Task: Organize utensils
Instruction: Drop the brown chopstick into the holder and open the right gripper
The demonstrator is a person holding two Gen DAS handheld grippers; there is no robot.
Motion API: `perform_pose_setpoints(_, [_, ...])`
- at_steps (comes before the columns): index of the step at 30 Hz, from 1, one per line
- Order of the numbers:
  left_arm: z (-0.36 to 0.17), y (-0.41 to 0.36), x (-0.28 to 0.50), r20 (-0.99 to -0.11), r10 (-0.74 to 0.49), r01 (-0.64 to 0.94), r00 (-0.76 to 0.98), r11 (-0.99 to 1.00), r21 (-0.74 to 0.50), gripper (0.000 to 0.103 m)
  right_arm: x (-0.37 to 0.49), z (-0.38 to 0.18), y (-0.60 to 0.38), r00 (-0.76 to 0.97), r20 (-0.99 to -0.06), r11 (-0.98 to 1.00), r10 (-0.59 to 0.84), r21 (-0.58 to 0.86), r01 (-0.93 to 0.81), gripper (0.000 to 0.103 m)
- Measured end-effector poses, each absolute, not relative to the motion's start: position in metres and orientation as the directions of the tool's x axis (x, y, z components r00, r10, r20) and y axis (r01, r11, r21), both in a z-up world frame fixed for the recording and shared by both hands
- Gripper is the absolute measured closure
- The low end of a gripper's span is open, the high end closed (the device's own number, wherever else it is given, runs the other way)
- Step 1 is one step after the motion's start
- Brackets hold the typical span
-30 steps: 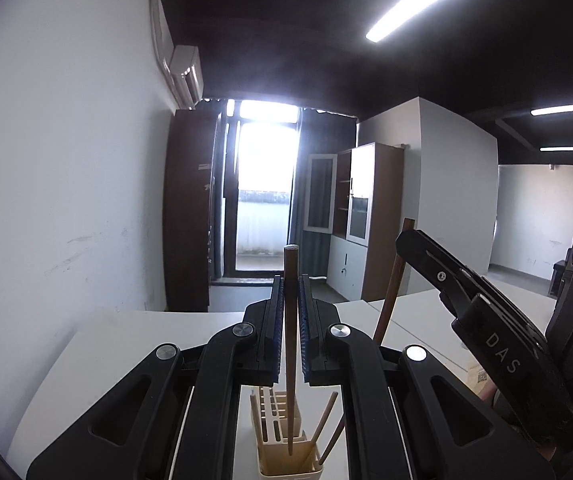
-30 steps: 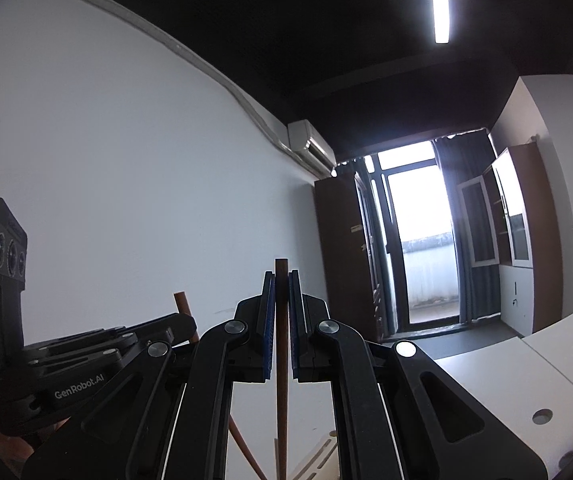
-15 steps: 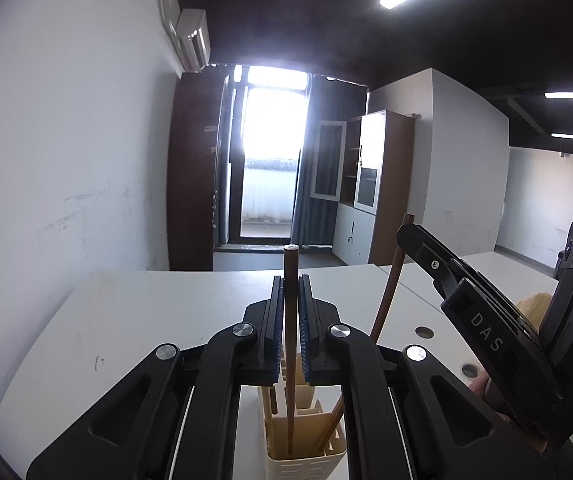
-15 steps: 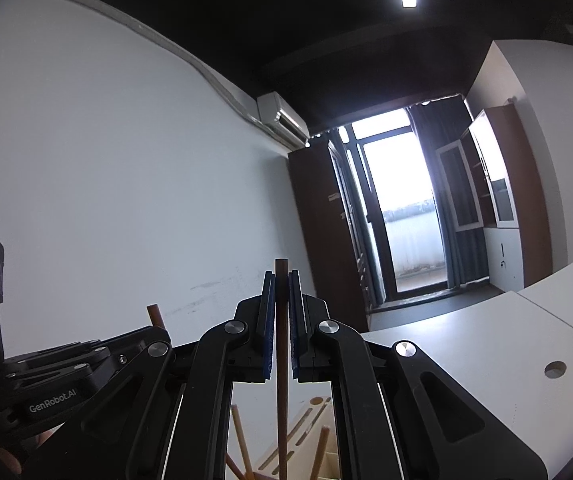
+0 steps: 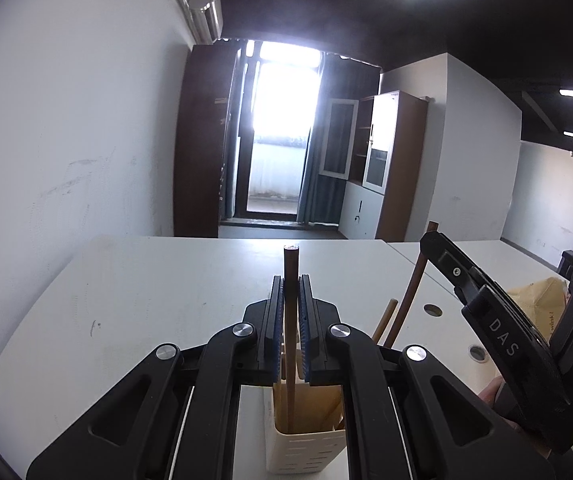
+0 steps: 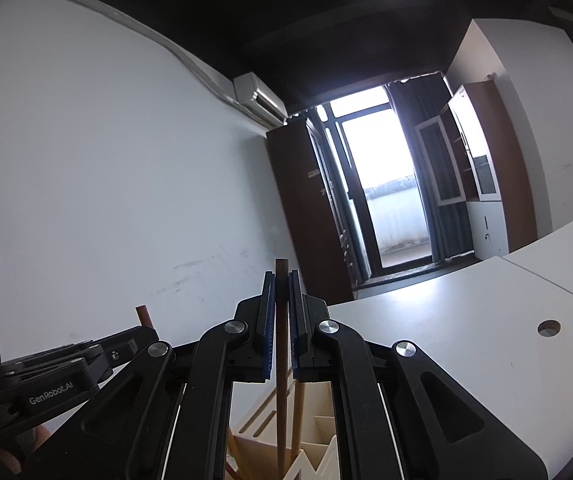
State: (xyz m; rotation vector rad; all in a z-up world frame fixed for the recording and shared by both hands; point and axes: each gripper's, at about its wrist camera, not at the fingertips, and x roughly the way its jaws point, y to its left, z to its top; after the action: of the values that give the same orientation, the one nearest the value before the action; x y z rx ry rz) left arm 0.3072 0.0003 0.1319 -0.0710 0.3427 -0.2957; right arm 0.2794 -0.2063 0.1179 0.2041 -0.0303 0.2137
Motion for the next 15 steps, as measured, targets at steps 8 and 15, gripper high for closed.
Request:
perform_pose_setpoints(8, [0.125, 0.001, 0.311, -0.355, -0.291, 0.268, 0.889, 0.957, -0.113, 0.096, 0.287, 0.112, -0.194, 0.974, 0.013, 0.961, 0.226, 0.163, -0.225, 0.096])
perform_pose_setpoints(15, [0.118, 0.002, 0.31, -0.374, -0.28, 0.261, 0.884, 0.96, -0.103, 0.096, 0.285, 0.101, -0.183, 0.978, -0.011, 0.975, 0.206, 0.083, -0.204, 0.096])
